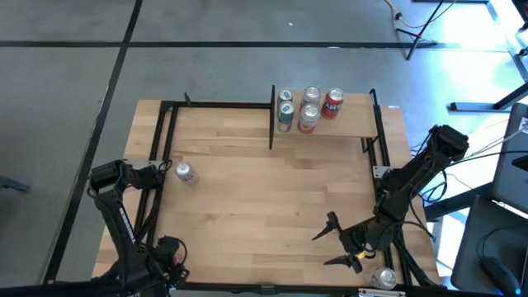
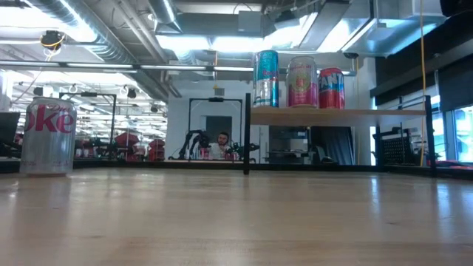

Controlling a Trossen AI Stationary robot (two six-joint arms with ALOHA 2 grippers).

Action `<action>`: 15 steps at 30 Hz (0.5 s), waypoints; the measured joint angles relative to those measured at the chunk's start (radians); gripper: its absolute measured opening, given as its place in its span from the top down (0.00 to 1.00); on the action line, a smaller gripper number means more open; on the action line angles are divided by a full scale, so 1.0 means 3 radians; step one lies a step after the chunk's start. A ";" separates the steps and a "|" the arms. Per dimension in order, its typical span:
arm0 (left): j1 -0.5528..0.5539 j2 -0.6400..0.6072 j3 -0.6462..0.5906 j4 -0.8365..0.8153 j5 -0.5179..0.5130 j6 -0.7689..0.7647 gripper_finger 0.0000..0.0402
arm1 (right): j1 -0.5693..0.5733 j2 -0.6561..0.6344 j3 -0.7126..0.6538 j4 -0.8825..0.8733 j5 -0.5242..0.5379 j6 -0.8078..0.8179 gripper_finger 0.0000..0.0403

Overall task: Place canned beverage on shelf
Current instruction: Put the red soda can and align with other red can on the shelf

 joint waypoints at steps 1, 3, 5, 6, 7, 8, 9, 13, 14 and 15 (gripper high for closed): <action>0.0001 0.0000 -0.0023 0.0033 0.0001 0.0018 0.20 | 0.0000 0.0000 0.0000 0.0000 0.0001 -0.0008 0.13; 0.0016 -0.0008 -0.0047 0.0078 -0.0045 0.0066 0.25 | 0.0000 0.0000 0.0000 0.0000 0.0010 -0.0019 0.13; 0.0048 -0.0011 -0.0047 0.0093 -0.0092 0.0135 0.31 | 0.0000 0.0000 0.0000 0.0000 0.0081 -0.0078 0.13; 0.0078 -0.0011 -0.0042 0.0107 -0.0130 0.0192 0.34 | 0.0000 0.0000 0.0000 0.0000 0.0136 -0.0087 0.13; 0.0115 -0.0010 -0.0027 0.0117 -0.0168 0.0269 0.35 | 0.0000 0.0000 0.0000 -0.0001 0.0176 -0.0093 0.13; 0.0158 -0.0004 -0.0005 0.0138 -0.0203 0.0355 0.35 | 0.0000 0.0000 0.0000 -0.0004 0.0205 -0.0094 0.13; 0.0206 -0.0001 0.0014 0.0164 -0.0274 0.0457 0.35 | 0.0000 0.0000 0.0000 -0.0019 0.0232 -0.0094 0.13; 0.0463 0.0012 0.0171 0.0361 -0.0732 0.1087 0.35 | 0.0000 0.0000 0.0000 -0.0053 0.0216 -0.0079 0.13; 0.0552 0.0010 0.0215 0.0418 -0.0845 0.1285 0.35 | 0.0000 0.0000 0.0000 -0.0051 0.0181 -0.0049 0.13; 0.0650 0.0010 0.0254 0.0466 -0.0919 0.1488 0.35 | 0.0000 0.0000 0.0000 -0.0045 0.0131 0.0005 0.13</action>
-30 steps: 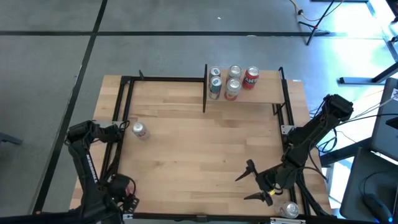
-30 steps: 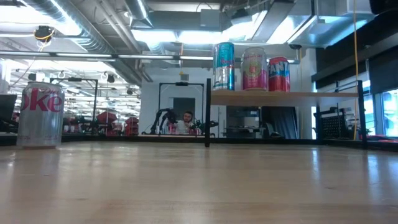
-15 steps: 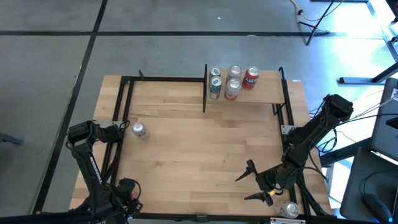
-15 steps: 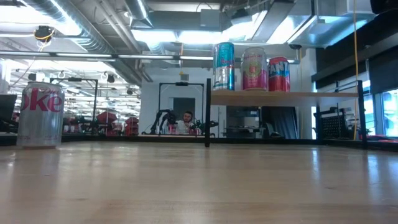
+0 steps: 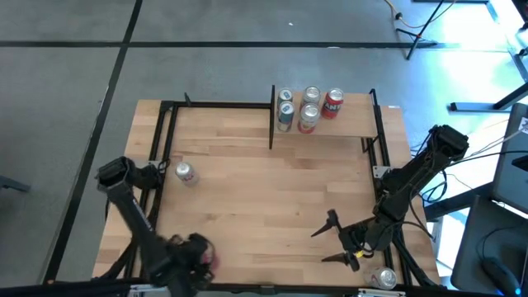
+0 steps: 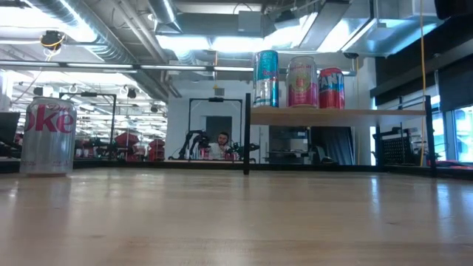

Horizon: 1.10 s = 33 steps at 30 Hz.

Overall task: Place canned beverage on shelf
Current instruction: Put the red soda can and align with other red can on the shelf

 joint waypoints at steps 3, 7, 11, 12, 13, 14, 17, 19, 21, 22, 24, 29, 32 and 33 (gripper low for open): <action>0.0340 0.0062 0.0145 0.0079 -0.0077 0.0719 0.35 | 0.0000 -0.0001 0.0000 0.0004 -0.0179 0.0079 0.13; 0.0831 0.0197 0.0372 0.0228 -0.0017 0.1798 0.35 | 0.0000 -0.0001 0.0000 -0.0077 -0.0454 0.0145 0.13; 0.1277 0.0406 0.0710 0.0276 0.0105 0.2831 0.35 | 0.0000 -0.0001 0.0000 -0.0284 -0.0520 0.0374 0.13; 0.1379 0.0474 0.0819 0.0274 0.0155 0.3069 0.35 | 0.0000 -0.0001 0.0000 -0.0355 -0.0521 0.0461 0.13; 0.1468 0.0543 0.0928 0.0266 0.0211 0.3299 0.35 | 0.0000 -0.0001 0.0000 -0.0419 -0.0519 0.0535 0.13; 0.1552 0.0610 0.1033 0.0260 0.0273 0.3505 0.35 | 0.0000 -0.0001 0.0000 -0.0489 -0.0511 0.0607 0.13; 0.1775 0.0848 0.1380 0.0194 0.0524 0.4085 0.35 | 0.0000 -0.0001 0.0000 -0.0597 -0.0454 0.0782 0.13; 0.1878 0.1010 0.1636 0.0064 0.0609 0.4435 0.35 | 0.0000 -0.0001 0.0000 -0.0610 -0.0408 0.0854 0.13; 0.1957 0.1161 0.1898 -0.0131 0.0611 0.4774 0.35 | 0.0000 -0.0001 0.0000 -0.0601 -0.0351 0.0886 0.13; 0.1986 0.1234 0.2018 -0.0211 0.0610 0.4923 0.35 | 0.0000 -0.0001 0.0000 -0.0602 -0.0313 0.0901 0.13; 0.2029 0.1364 0.2253 -0.0369 0.0602 0.5211 0.35 | 0.0000 -0.0001 0.0000 -0.0601 -0.0220 0.0946 0.13; 0.2064 0.1568 0.2503 -0.0656 0.0632 0.5747 0.35 | 0.0000 -0.0001 0.0000 -0.0608 0.0044 0.1075 0.13; 0.2074 0.1613 0.2446 -0.0759 0.0688 0.5929 0.35 | 0.0000 -0.0001 0.0000 -0.0609 0.0171 0.1113 0.13; 0.2074 0.1616 0.2412 -0.0753 0.0691 0.5970 0.35 | 0.0000 -0.0001 0.0000 -0.0612 0.0229 0.1113 0.13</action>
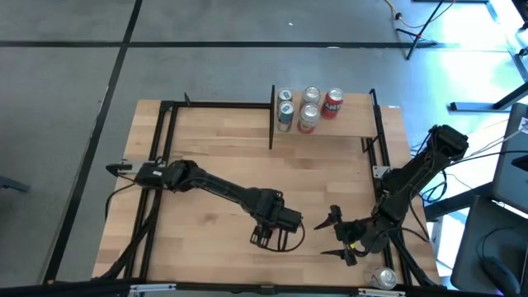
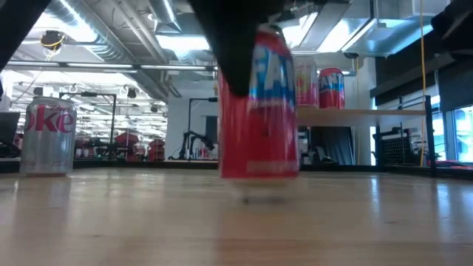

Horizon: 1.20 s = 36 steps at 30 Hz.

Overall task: Place canned beverage on shelf
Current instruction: Put the red soda can and align with other red can on the shelf

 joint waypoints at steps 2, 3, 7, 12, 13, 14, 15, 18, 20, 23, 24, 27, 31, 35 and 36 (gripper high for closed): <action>0.0005 0.0000 -0.0069 0.0069 -0.0016 0.0123 0.35 | -0.0002 0.0000 0.0000 0.0007 0.0145 -0.0008 0.13; 0.0005 -0.0001 -0.0103 0.0101 -0.0020 0.0175 0.35 | -0.0019 0.0000 0.0000 0.0005 0.0227 -0.0037 0.13; 0.0005 -0.0013 -0.0212 0.0148 -0.0020 0.0249 0.31 | -0.0157 0.0000 0.0000 -0.0001 0.0304 -0.0063 0.13; -0.0026 -0.0017 -0.0243 0.0189 -0.0041 0.0459 0.18 | -0.0334 0.0000 0.0000 0.0006 0.0185 -0.0065 0.13; -0.0037 -0.0014 -0.0247 0.0193 -0.0053 0.0508 0.16 | -0.0360 0.0000 0.0000 0.0011 0.0154 -0.0066 0.13; -0.0050 -0.0013 -0.0247 0.0204 -0.0097 0.0562 0.14 | -0.0385 0.0000 0.0000 0.0015 0.0129 -0.0065 0.13; -0.0065 -0.0013 -0.0247 0.0208 -0.0158 0.0598 0.13 | -0.0414 -0.0001 0.0000 0.0017 0.0115 -0.0066 0.13; -0.0108 -0.0044 -0.0247 0.0162 -0.0310 0.0666 0.11 | -0.0481 -0.0001 0.0000 0.0034 0.0093 -0.0065 0.13; -0.0130 -0.0112 -0.0248 0.0154 -0.0350 0.0636 0.10 | -0.0526 -0.0001 0.0000 0.0040 0.0088 -0.0066 0.13; -0.0147 -0.0259 -0.0246 0.0093 -0.0368 0.0462 0.10 | -0.0600 -0.0001 0.0000 0.0051 0.0069 -0.0069 0.13; -0.0148 -0.0313 -0.0246 0.0056 -0.0367 0.0376 0.10 | -0.0635 -0.0001 0.0000 0.0061 0.0068 -0.0070 0.13; -0.0148 -0.0412 -0.0252 -0.0079 -0.0383 0.0046 0.10 | -0.0752 -0.0001 0.0000 0.0080 0.0071 -0.0157 0.13; -0.0192 -0.0568 -0.0489 -0.0057 -0.0562 -0.0342 0.10 | -0.0924 -0.0001 0.0000 0.0128 -0.0026 -0.0273 0.13; -0.0315 -0.0769 -0.1055 0.0143 -0.0815 -0.0754 0.10 | -0.1051 0.0008 0.0000 0.0237 -0.0331 -0.0527 0.13; -0.0356 -0.0854 -0.1244 0.0301 -0.0850 -0.0844 0.10 | -0.1070 0.0034 -0.0001 0.0289 -0.0386 -0.0594 0.13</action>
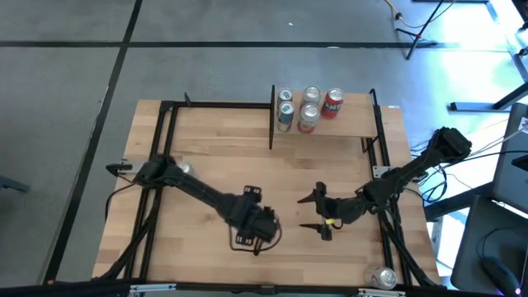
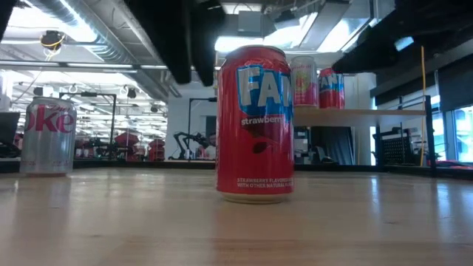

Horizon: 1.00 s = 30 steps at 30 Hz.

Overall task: Place canned beverage on shelf
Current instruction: Put the red soda can and align with other red can on the shelf

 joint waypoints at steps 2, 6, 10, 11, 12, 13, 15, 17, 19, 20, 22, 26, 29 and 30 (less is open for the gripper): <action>-0.0093 -0.0202 -0.0374 0.0350 -0.0054 -0.0206 0.10 | -0.0009 0.0081 0.0001 0.0059 -0.0050 -0.0148 0.13; -0.0325 -0.0568 -0.1123 0.1109 -0.0205 -0.0672 0.10 | -0.0001 0.0442 -0.0001 0.0434 0.0009 -0.0501 0.13; -0.0560 -0.0689 -0.1667 0.1850 -0.0520 -0.1072 0.10 | -0.0088 0.0749 0.0003 0.0957 0.0276 -0.0827 0.13; -0.0600 -0.0687 -0.1738 0.1991 -0.0559 -0.1156 0.10 | -0.0127 0.0794 0.0002 0.0990 0.0326 -0.0868 0.13; -0.0627 -0.0677 -0.1811 0.2122 -0.0595 -0.1245 0.10 | -0.0177 0.0838 0.0002 0.1030 0.0359 -0.0872 0.13; -0.0642 -0.0656 -0.1875 0.2302 -0.0630 -0.1326 0.09 | -0.0220 0.0871 0.0002 0.1049 0.0380 -0.0874 0.13; -0.0659 -0.0619 -0.2006 0.2618 -0.0750 -0.1425 0.09 | -0.0294 0.0918 0.0001 0.1036 0.0370 -0.0851 0.13; -0.0649 -0.0568 -0.2118 0.2883 -0.0975 -0.1526 0.09 | -0.0361 0.0963 0.0001 0.1085 0.0317 -0.0783 0.13; -0.0626 -0.0515 -0.2211 0.3134 -0.1222 -0.1617 0.09 | -0.0410 0.0997 -0.0003 0.1082 0.0272 -0.0707 0.13; -0.0607 -0.0483 -0.2238 0.3224 -0.1322 -0.1660 0.09 | -0.0424 0.1023 -0.0002 0.1133 0.0253 -0.0684 0.13; -0.0564 -0.0425 -0.2253 0.3267 -0.1464 -0.1796 0.09 | -0.0424 0.1038 -0.0001 0.1133 0.0254 -0.0643 0.13; -0.0487 -0.0402 -0.2256 0.3255 -0.1559 -0.1913 0.09 | -0.0412 0.1033 -0.0002 0.1145 0.0253 -0.0595 0.13; -0.0445 -0.0402 -0.2256 0.3252 -0.1613 -0.1909 0.09 | -0.0412 0.1034 -0.0002 0.1148 0.0211 -0.0579 0.13; -0.0435 -0.0402 -0.2256 0.3252 -0.1620 -0.1893 0.09 | -0.0412 0.1034 -0.0002 0.1144 0.0164 -0.0540 0.13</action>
